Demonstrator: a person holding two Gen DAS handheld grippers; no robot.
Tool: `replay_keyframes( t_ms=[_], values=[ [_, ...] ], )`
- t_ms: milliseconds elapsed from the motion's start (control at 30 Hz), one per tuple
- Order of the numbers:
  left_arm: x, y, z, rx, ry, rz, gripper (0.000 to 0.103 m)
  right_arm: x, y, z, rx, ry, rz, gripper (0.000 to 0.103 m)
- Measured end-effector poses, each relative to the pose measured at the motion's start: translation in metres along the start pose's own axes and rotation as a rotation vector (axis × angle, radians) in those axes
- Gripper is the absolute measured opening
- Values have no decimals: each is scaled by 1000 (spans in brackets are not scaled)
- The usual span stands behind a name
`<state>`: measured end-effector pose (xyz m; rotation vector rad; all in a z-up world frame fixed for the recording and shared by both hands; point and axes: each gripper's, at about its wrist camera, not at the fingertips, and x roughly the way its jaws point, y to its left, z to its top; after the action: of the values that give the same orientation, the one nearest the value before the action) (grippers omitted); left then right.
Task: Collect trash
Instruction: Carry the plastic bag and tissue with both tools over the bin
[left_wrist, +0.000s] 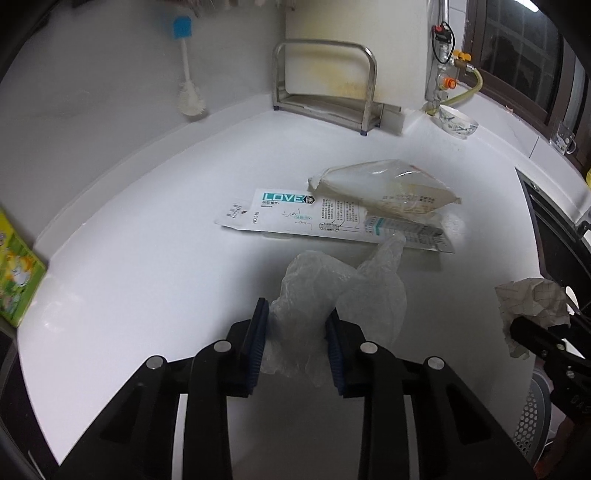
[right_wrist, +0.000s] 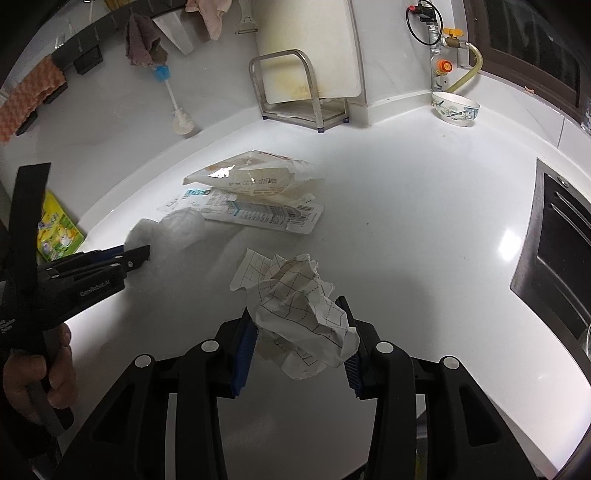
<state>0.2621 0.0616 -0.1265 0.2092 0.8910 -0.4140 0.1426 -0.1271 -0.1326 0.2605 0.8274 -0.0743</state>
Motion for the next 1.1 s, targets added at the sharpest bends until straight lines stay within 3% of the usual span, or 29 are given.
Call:
replay_keyframes(
  t_ms=[500, 833, 1100],
  values=[
    [-82, -69, -40, -30, -49, 35, 30, -64, -34, -46, -29, 20, 57, 40],
    [-119, -145, -88, -53, -16, 32, 30, -107, -87, -90, -37, 72, 78, 40],
    [-124, -199, -131, -66, 41, 34, 30, -117, -120, -130, -64, 133, 98, 40]
  ],
)
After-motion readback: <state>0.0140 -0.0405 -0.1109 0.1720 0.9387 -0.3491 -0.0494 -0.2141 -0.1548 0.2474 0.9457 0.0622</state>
